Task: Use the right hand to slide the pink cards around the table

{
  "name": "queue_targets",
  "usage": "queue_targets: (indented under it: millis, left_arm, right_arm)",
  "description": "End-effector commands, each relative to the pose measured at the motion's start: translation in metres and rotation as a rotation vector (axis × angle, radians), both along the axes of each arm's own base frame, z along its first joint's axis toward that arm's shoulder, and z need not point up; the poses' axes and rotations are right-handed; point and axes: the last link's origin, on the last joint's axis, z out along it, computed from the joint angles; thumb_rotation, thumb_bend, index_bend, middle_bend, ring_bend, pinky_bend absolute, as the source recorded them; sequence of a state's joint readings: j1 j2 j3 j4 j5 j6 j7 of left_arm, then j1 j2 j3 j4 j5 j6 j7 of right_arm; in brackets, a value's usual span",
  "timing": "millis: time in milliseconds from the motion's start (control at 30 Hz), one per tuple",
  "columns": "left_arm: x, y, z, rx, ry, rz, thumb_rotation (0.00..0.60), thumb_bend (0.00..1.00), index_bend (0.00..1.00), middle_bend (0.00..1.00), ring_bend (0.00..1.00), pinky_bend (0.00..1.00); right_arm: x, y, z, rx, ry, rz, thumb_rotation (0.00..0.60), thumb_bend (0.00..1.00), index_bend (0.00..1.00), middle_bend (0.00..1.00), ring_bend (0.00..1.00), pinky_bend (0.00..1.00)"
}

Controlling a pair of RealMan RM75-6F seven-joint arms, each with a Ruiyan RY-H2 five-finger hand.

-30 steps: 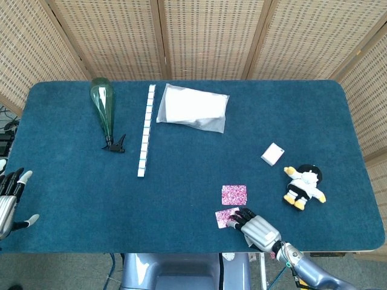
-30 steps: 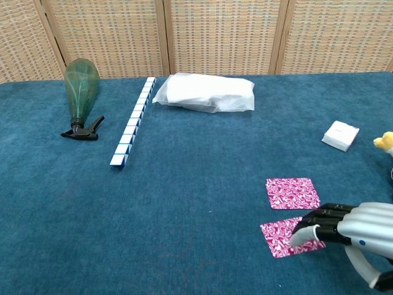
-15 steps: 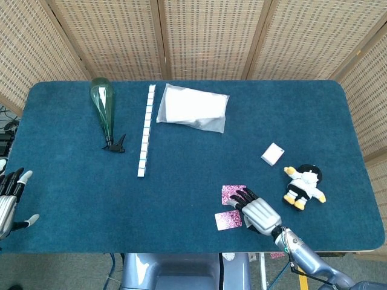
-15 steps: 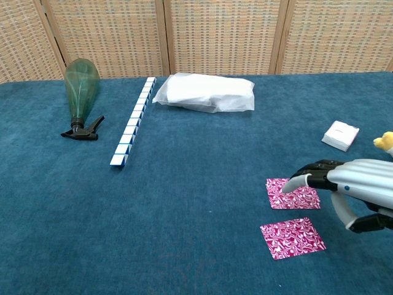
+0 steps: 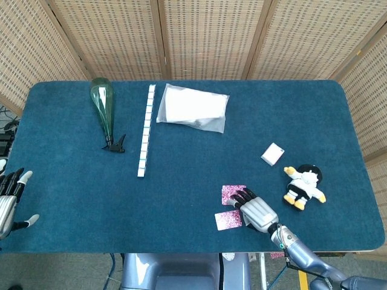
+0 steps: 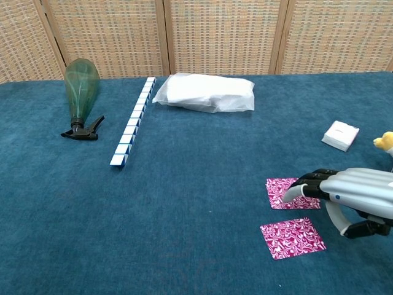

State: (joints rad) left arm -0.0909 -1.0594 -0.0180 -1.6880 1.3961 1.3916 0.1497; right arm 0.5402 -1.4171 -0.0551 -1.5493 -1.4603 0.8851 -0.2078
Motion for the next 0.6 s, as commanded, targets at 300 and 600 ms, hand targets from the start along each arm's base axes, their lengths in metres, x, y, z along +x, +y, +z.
queue_targets:
  millis: [300,600]
  left_arm:
    - [0.0,0.0,0.0,-0.002,0.002,0.003,0.6,0.01,0.0,0.0,0.0,0.0]
    - [0.0,0.0,0.0,0.001,0.006,0.004,0.6,0.01,0.0,0.0,0.0,0.0]
  right_arm:
    - [-0.019,-0.002,0.001,-0.024,0.127,0.024,0.6,1.0,0.15,0.12,0.0,0.02]
    - [-0.026,-0.013,0.008,-0.072,0.141,-0.022,0.6,1.0,0.15,0.12,0.0,0.02]
